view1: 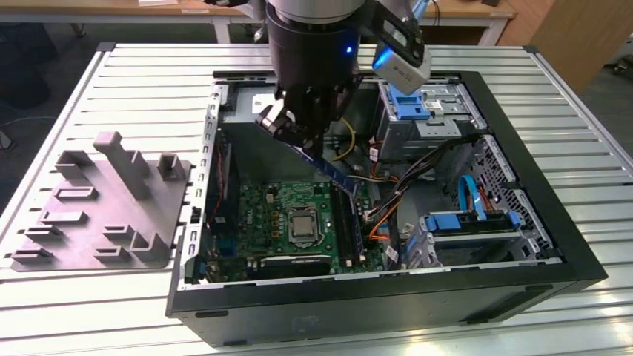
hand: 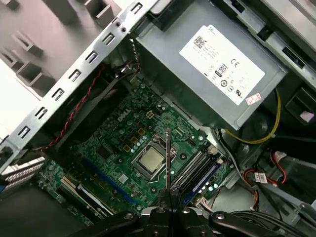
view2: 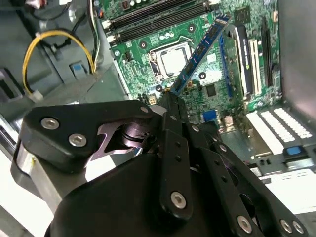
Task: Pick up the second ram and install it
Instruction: 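Insert the second ram into the second slot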
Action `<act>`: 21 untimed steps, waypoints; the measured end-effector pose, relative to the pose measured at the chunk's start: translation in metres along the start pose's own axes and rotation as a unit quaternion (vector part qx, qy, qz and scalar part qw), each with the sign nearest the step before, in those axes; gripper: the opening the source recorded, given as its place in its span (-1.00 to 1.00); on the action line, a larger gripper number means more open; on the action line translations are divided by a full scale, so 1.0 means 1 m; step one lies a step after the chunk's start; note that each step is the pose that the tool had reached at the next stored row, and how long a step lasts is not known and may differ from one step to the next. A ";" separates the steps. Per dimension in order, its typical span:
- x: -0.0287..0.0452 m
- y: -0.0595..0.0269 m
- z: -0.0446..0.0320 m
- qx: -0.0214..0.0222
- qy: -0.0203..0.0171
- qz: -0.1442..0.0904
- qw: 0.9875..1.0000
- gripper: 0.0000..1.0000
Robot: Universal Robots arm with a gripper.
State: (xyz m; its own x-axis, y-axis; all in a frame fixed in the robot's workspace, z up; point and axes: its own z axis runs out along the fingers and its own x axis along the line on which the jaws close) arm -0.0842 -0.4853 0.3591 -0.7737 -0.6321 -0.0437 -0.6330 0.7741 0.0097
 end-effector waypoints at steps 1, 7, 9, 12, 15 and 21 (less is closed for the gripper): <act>0.0000 0.0000 0.0003 0.000 0.000 0.010 1.000 -0.77; 0.0001 0.0000 0.0018 0.003 -0.001 0.064 0.998 -0.77; 0.0001 0.0000 0.0023 0.004 -0.001 0.082 0.997 -0.77; 0.0001 0.0000 0.0031 0.005 -0.001 0.109 0.994 -0.77; 0.0002 0.0000 0.0039 0.006 -0.001 0.137 0.991 -0.77; 0.0002 -0.0001 0.0054 0.008 -0.002 0.190 0.982 -0.77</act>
State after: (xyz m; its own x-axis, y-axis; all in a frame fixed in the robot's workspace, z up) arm -0.0842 -0.4853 0.3537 -0.9540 -0.2965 -0.0438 -0.2972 0.9548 0.0097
